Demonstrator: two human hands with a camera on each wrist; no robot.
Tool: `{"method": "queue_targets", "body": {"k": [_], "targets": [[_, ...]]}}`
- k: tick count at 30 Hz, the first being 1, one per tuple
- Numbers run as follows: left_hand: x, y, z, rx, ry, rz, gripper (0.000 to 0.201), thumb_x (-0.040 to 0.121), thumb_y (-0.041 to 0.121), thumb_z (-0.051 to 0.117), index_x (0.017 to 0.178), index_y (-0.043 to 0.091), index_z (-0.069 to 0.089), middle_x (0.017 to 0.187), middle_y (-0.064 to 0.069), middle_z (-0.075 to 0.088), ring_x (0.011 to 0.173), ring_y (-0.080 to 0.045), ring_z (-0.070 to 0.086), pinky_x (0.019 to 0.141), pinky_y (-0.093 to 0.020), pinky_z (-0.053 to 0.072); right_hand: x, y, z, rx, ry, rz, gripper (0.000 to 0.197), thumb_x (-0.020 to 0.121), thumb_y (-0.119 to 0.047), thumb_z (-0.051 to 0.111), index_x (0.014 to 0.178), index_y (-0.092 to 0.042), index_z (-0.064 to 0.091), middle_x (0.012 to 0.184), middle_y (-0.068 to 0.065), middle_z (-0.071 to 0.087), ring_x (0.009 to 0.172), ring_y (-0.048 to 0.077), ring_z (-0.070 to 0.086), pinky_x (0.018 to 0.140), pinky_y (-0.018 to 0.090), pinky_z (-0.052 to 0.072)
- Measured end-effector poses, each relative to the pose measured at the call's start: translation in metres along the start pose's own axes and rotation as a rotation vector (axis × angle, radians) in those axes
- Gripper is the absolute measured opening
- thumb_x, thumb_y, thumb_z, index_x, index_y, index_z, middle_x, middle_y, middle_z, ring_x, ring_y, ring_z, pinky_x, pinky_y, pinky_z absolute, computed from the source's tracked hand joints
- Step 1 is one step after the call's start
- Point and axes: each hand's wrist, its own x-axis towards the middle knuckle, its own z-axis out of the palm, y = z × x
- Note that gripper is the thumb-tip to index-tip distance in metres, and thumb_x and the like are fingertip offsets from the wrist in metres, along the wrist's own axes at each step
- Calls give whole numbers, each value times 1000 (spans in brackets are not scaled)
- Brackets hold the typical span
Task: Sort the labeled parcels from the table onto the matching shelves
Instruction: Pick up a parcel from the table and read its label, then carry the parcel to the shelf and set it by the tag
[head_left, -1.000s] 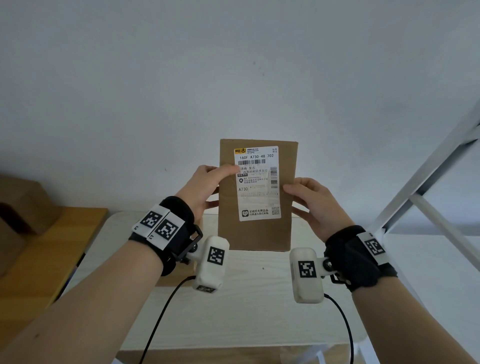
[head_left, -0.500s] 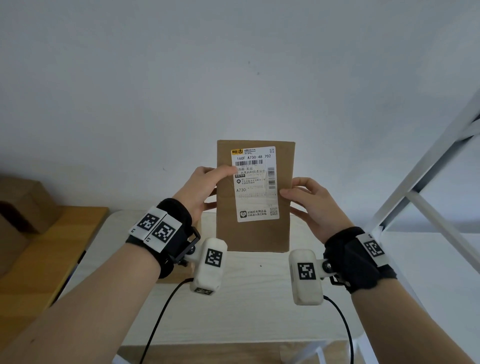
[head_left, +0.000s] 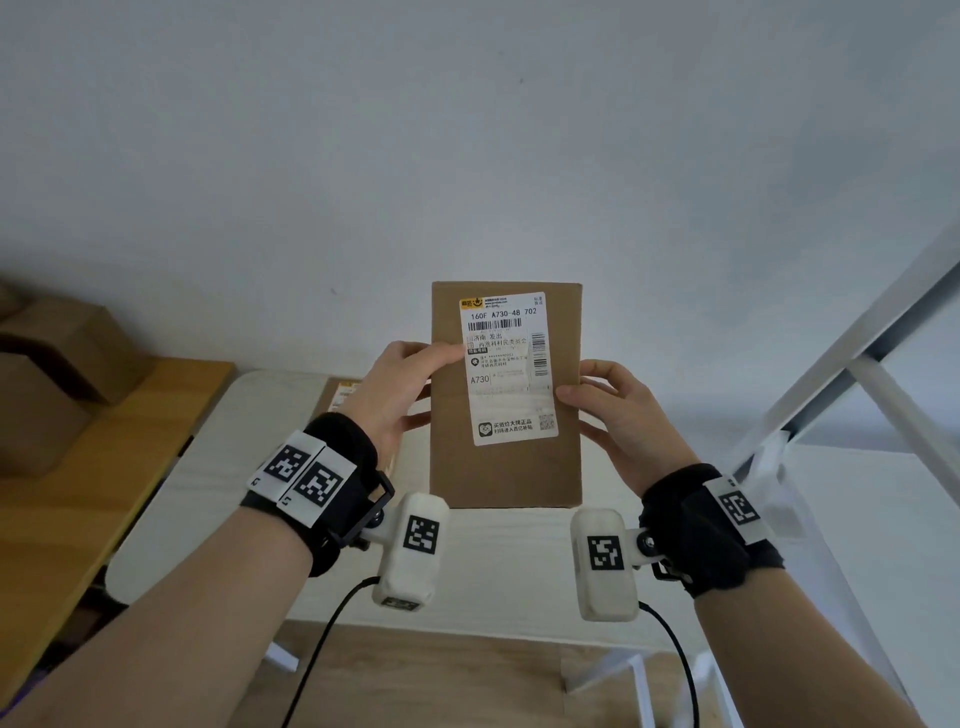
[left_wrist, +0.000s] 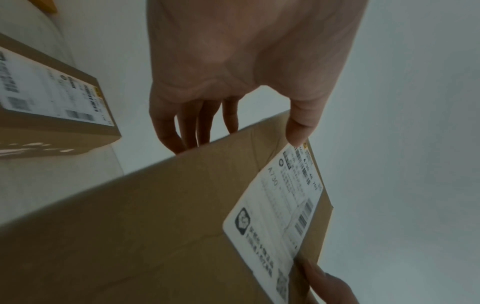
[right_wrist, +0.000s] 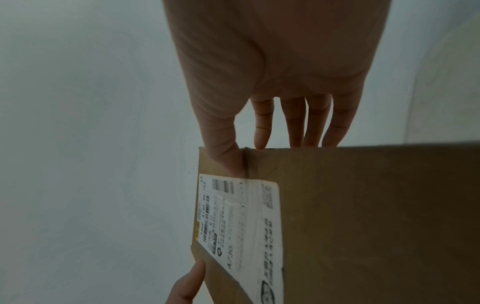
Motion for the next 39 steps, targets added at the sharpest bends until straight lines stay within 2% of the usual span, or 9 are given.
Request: {"method": "queue_targets", "body": {"k": [6, 9, 12, 16, 20, 25, 30, 34, 39], "targets": [[-23, -21, 3, -14, 74, -2, 43, 87, 31, 65, 125, 16, 52, 107, 4, 68, 97, -10, 62, 67, -28, 44, -12, 20, 1, -13, -18, 43, 32, 84, -5, 65, 113, -15, 55, 112, 7, 69, 89, 14, 65, 75, 24, 49], [-34, -22, 3, -14, 68, 31, 44, 87, 30, 64, 127, 17, 52, 109, 4, 68, 98, -9, 62, 68, -27, 43, -29, 20, 1, -9, 5, 36, 37, 83, -2, 65, 117, -14, 56, 116, 9, 68, 90, 15, 65, 76, 24, 49], [-43, -19, 4, -22, 40, 80, 47, 86, 29, 65, 131, 20, 53, 119, 2, 68, 107, -12, 62, 80, -31, 46, -48, 14, 3, -13, 50, 8, 45, 81, -2, 67, 123, -13, 55, 117, 8, 69, 94, 17, 64, 81, 27, 50], [-66, -17, -2, -35, -6, 161, 48, 83, 28, 66, 130, 25, 55, 118, 4, 69, 113, -15, 63, 93, -37, 46, -81, 6, 14, 0, 125, -56, 47, 80, -1, 67, 124, -13, 56, 115, 7, 70, 89, 14, 65, 76, 25, 50], [-103, -14, -17, -69, -51, 203, 45, 85, 25, 65, 128, 26, 56, 114, 6, 69, 110, -14, 63, 83, -31, 44, -123, 3, 31, 12, 159, -97, 43, 80, -2, 67, 120, -15, 57, 113, 6, 71, 88, 15, 65, 72, 24, 49], [-152, -16, -29, -96, -116, 279, 47, 86, 21, 65, 132, 22, 53, 114, 3, 69, 90, -7, 66, 70, -24, 46, -182, 4, 48, 52, 226, -180, 34, 82, -1, 66, 110, -18, 57, 105, 3, 72, 78, 9, 65, 66, 20, 49], [-196, -17, -14, -115, -233, 334, 43, 87, 20, 65, 128, 21, 52, 117, 1, 67, 88, -7, 66, 70, -23, 49, -244, 4, 41, 83, 346, -261, 35, 82, -1, 65, 113, -15, 56, 106, 5, 72, 70, 7, 67, 53, 15, 50], [-228, -19, 12, -132, -355, 358, 40, 86, 20, 66, 124, 21, 53, 115, 1, 68, 86, -5, 67, 65, -19, 48, -294, 2, 24, 84, 469, -309, 34, 82, -2, 65, 111, -16, 56, 102, 3, 73, 66, 3, 69, 55, 17, 51], [-266, -22, 61, -120, -514, 386, 35, 86, 18, 66, 119, 22, 55, 117, -1, 68, 90, -11, 69, 69, -23, 52, -357, 0, -12, 83, 616, -371, 26, 83, -1, 63, 101, -20, 57, 94, -3, 74, 72, 5, 69, 57, 17, 51]]}}
